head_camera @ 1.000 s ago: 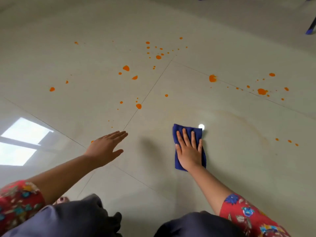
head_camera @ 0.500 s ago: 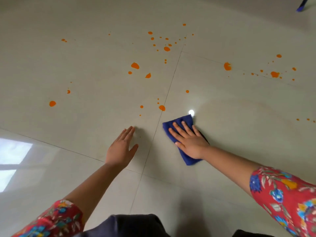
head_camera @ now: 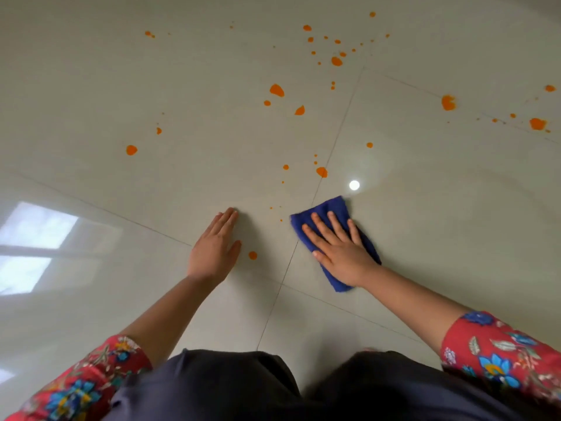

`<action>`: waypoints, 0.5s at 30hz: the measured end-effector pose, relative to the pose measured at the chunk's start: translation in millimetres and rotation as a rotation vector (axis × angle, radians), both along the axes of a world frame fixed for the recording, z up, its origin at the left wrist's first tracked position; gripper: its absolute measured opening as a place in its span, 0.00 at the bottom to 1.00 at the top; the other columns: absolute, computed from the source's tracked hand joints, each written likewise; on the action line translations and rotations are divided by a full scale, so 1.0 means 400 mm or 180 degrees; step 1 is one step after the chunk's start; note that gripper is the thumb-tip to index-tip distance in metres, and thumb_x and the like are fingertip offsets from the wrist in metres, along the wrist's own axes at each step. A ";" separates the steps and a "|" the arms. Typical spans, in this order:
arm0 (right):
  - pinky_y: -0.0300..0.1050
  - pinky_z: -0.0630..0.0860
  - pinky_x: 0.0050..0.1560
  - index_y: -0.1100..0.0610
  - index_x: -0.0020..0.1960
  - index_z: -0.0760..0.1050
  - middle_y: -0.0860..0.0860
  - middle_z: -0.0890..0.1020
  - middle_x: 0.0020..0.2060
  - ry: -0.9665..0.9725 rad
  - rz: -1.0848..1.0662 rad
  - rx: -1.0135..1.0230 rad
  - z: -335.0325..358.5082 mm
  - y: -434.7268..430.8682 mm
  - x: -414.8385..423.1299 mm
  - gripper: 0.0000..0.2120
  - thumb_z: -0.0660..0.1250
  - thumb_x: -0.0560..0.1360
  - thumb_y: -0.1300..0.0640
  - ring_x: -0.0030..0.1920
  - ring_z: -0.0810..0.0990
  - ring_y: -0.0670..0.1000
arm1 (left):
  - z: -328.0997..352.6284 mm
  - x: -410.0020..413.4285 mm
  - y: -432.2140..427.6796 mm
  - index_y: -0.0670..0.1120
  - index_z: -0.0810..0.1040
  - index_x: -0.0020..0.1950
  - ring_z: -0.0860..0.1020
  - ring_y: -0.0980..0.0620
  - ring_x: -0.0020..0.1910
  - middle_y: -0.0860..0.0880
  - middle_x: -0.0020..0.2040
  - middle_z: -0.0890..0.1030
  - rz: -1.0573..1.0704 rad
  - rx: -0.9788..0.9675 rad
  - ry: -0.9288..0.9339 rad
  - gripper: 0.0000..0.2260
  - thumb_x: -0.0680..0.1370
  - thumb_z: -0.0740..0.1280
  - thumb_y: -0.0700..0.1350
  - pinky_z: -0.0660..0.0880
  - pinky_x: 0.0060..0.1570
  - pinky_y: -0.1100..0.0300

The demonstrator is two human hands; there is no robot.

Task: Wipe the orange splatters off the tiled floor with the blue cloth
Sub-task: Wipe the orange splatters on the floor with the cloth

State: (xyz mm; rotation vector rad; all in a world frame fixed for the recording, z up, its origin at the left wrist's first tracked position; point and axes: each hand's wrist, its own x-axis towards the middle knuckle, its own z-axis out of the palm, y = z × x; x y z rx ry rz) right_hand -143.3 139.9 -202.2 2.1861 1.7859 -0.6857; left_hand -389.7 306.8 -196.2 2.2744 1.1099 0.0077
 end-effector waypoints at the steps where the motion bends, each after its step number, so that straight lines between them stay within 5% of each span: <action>1: 0.63 0.43 0.74 0.41 0.76 0.36 0.44 0.40 0.78 0.0024 0.0413 0.0114 -0.007 -0.012 -0.017 0.28 0.39 0.78 0.40 0.78 0.39 0.55 | -0.001 -0.014 0.006 0.51 0.56 0.77 0.54 0.54 0.77 0.55 0.77 0.57 0.0008 0.0028 0.0044 0.29 0.78 0.63 0.47 0.62 0.72 0.55; 4: 0.65 0.50 0.72 0.41 0.78 0.48 0.44 0.52 0.78 -0.0043 0.1106 0.0495 -0.022 -0.097 0.002 0.27 0.49 0.80 0.41 0.78 0.47 0.54 | 0.000 -0.065 0.024 0.53 0.52 0.78 0.52 0.55 0.77 0.57 0.78 0.53 0.0119 0.0111 0.0167 0.31 0.78 0.63 0.51 0.59 0.71 0.58; 9: 0.75 0.52 0.65 0.41 0.76 0.54 0.49 0.51 0.79 -0.0360 -0.0498 0.0706 -0.044 0.099 0.081 0.31 0.50 0.75 0.33 0.77 0.48 0.64 | -0.015 -0.120 0.029 0.54 0.45 0.78 0.45 0.56 0.77 0.59 0.78 0.44 -0.0053 0.0018 0.0491 0.37 0.77 0.64 0.56 0.55 0.74 0.57; 15: 0.61 0.53 0.74 0.44 0.78 0.50 0.47 0.52 0.78 -0.0092 0.0983 0.0927 -0.064 0.177 -0.055 0.26 0.46 0.81 0.43 0.78 0.49 0.56 | -0.023 -0.125 0.034 0.56 0.45 0.78 0.45 0.58 0.77 0.62 0.77 0.44 0.0024 -0.0048 0.0443 0.38 0.76 0.65 0.57 0.59 0.72 0.58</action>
